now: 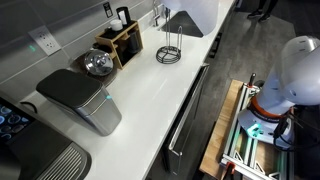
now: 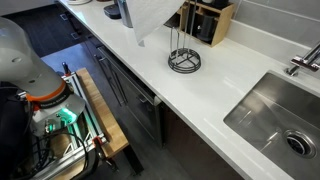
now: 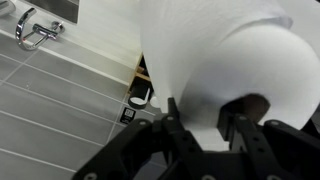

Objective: Put the paper towel on the silver rack

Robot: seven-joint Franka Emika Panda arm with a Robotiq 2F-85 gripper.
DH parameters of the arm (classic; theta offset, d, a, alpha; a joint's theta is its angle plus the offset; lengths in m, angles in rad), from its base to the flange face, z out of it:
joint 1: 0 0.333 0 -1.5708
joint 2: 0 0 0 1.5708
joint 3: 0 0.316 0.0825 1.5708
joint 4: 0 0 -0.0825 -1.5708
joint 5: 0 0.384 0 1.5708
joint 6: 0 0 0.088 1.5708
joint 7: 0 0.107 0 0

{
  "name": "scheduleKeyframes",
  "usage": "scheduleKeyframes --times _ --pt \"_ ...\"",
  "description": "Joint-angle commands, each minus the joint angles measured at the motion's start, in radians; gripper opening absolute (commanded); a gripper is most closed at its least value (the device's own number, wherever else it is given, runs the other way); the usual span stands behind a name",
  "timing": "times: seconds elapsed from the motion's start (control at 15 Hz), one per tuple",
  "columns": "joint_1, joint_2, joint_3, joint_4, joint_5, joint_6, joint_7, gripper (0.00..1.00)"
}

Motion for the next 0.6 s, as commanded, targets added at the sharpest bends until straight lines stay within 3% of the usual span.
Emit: scheduleKeyframes --times 0.0,0.53 --pt "-0.012 0.079 -0.047 0.123 0.07 -0.071 -0.064 0.15" --pt "-0.062 0.236 -0.089 0.303 0.183 -0.147 -0.136 0.15"
